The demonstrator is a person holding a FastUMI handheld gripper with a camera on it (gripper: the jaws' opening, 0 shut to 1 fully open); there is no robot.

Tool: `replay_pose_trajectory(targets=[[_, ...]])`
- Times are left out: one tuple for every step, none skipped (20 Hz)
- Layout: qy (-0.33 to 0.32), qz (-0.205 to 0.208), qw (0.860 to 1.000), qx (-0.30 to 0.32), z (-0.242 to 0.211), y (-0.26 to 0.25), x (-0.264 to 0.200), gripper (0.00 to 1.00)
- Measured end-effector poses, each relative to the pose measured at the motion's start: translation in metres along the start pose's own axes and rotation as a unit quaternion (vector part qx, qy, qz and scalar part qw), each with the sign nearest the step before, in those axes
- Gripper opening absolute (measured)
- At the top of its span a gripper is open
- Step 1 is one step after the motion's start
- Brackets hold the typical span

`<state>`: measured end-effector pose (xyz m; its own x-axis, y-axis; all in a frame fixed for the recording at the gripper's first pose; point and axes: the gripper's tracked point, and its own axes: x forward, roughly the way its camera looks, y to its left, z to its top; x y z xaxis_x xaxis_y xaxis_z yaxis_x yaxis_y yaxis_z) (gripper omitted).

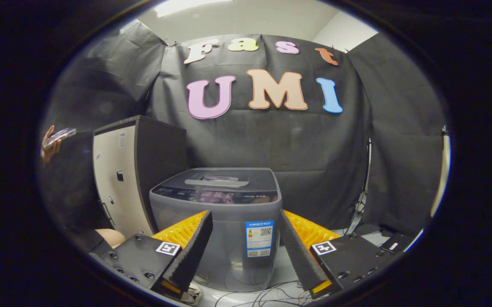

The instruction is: Put the clothes into the washing machine and then close the washing machine lid.

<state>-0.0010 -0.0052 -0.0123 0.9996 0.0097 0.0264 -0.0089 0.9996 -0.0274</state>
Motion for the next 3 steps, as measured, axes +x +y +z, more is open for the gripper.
replay_pose_trajectory(targets=[[0.0,0.0,1.0,0.0,-0.0004,-0.0004,0.0003,0.96],[0.0,0.0,1.0,0.0,-0.0001,-0.0003,-0.0001,0.96],[0.0,0.0,1.0,0.0,-0.0004,0.0002,-0.0001,0.96]])
